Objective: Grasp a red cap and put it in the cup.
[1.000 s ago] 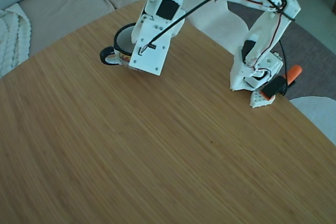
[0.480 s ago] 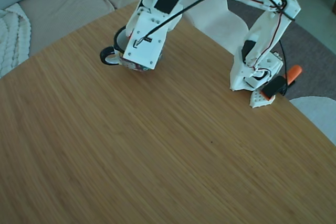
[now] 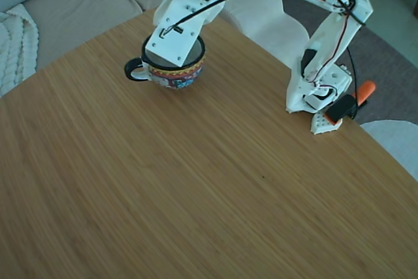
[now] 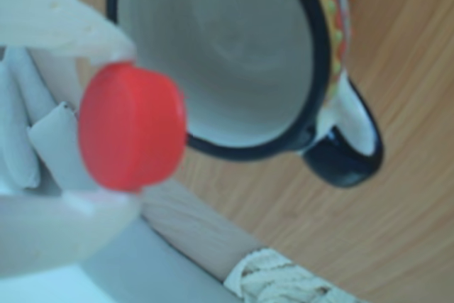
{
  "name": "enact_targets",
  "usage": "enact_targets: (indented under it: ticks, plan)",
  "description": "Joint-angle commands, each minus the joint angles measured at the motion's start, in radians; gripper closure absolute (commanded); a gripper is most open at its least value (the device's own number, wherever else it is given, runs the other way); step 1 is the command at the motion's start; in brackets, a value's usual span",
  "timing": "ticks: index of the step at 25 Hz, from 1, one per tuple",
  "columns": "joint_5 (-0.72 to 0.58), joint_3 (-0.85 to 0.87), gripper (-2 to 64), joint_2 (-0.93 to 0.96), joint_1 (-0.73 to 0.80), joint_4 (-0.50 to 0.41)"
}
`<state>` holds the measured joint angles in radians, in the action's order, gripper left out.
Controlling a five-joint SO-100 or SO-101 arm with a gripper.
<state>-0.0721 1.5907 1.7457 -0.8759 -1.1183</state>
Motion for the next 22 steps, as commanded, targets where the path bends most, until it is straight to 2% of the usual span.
enact_targets:
  ticks: [1,7,8,11,13,22]
  plan:
    - [-0.003,-0.052,47.6,0.008,-0.015,0.002]
    - [-0.005,-0.057,46.7,0.008,-0.021,0.003]
    - [-0.006,-0.058,44.2,0.008,-0.023,0.003]
    - [-0.005,-0.044,31.3,0.008,-0.043,0.003]
    - [-0.005,-0.043,27.5,0.006,-0.049,0.003]
    - [-0.005,-0.041,27.5,0.009,-0.035,0.003]
